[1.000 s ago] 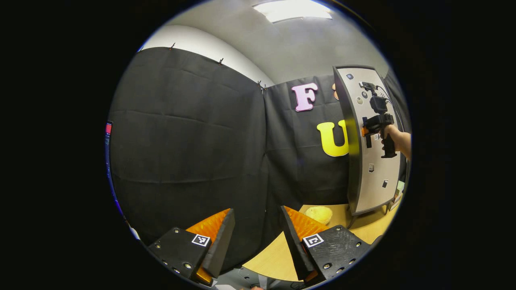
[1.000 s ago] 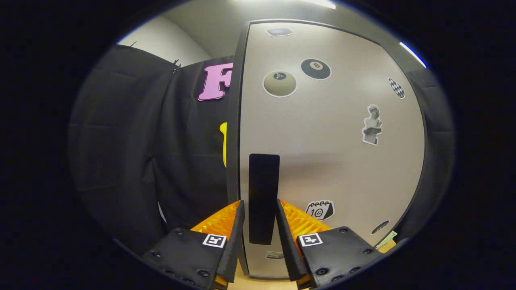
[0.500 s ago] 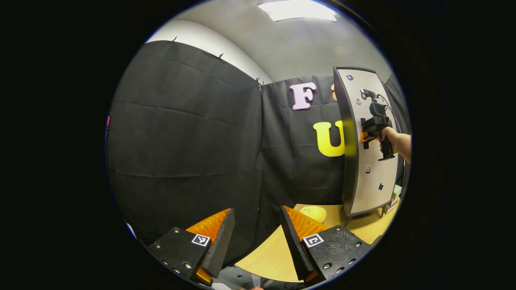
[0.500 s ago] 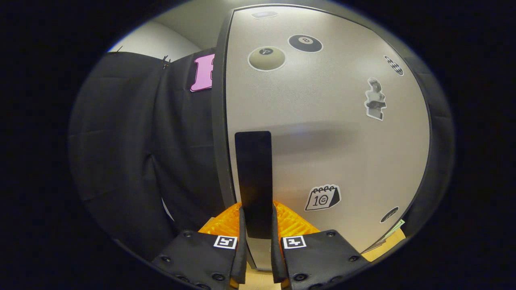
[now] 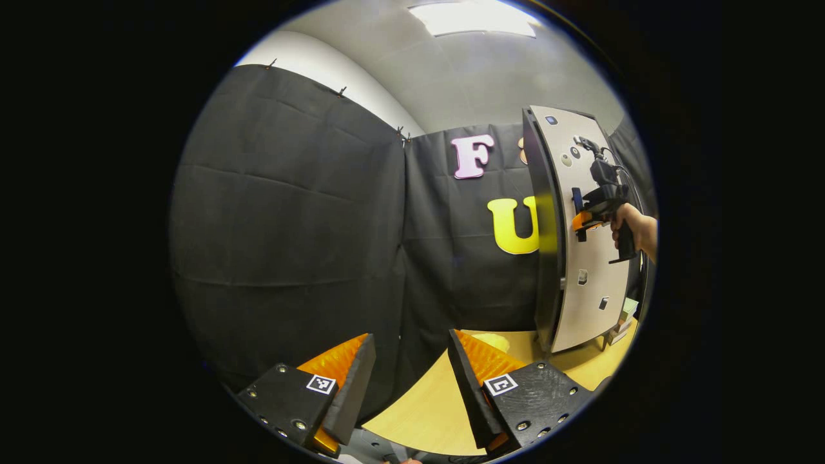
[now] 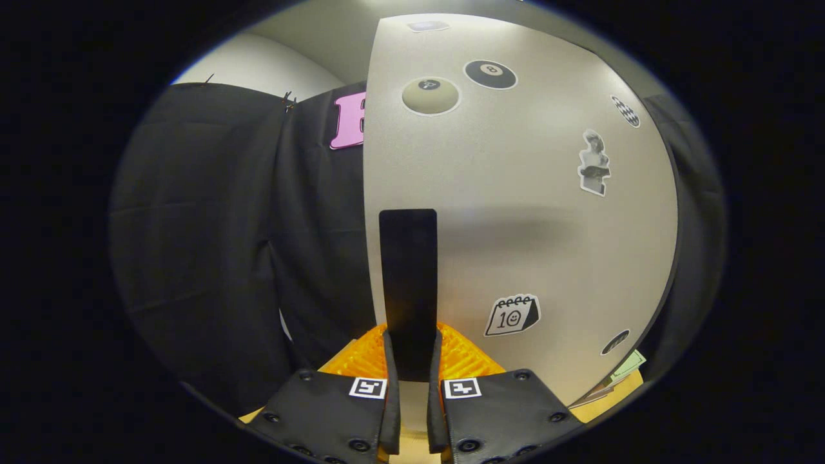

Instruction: Open the cabinet door with the right hand, grasp the bottle in the cabinet with the left hand and place it on the coaster, then close the cabinet door with the right hand.

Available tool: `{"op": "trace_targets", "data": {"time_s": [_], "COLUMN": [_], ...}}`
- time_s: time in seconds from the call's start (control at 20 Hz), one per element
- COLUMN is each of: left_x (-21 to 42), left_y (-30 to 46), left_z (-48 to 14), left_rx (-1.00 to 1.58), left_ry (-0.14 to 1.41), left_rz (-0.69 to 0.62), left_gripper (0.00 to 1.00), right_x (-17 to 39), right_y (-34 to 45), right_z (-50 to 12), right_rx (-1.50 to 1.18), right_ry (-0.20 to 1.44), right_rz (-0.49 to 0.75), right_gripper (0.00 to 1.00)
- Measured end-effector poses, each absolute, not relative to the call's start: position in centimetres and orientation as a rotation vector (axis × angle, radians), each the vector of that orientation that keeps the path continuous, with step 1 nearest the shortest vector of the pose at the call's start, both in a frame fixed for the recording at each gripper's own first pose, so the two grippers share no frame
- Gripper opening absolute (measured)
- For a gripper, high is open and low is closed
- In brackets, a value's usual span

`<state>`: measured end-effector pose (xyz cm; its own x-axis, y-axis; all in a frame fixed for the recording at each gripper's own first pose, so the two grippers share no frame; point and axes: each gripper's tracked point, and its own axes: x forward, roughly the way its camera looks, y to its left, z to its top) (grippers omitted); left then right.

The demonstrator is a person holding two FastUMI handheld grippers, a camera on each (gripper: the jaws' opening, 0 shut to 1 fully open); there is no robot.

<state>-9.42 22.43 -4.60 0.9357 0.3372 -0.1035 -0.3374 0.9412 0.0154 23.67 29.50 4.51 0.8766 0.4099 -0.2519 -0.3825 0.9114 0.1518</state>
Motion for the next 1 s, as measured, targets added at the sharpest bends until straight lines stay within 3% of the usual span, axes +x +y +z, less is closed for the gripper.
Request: {"op": "trace_targets", "data": {"time_s": [0.35,1.0], "left_x": [-9.9,-10.4], "left_y": [21.3,19.1], "left_z": [-4.1,-3.8], "left_rx": [0.019,0.001], "left_ry": [0.089,0.066], "left_rz": [0.214,0.047], "left_gripper": [0.65,0.65], "right_x": [19.3,14.3], "right_y": [27.3,20.6], "right_z": [5.5,5.9], "right_rx": [0.107,0.140], "right_ry": [0.279,0.266], "right_rz": [0.475,0.438], "right_gripper": [0.18,0.18]}}
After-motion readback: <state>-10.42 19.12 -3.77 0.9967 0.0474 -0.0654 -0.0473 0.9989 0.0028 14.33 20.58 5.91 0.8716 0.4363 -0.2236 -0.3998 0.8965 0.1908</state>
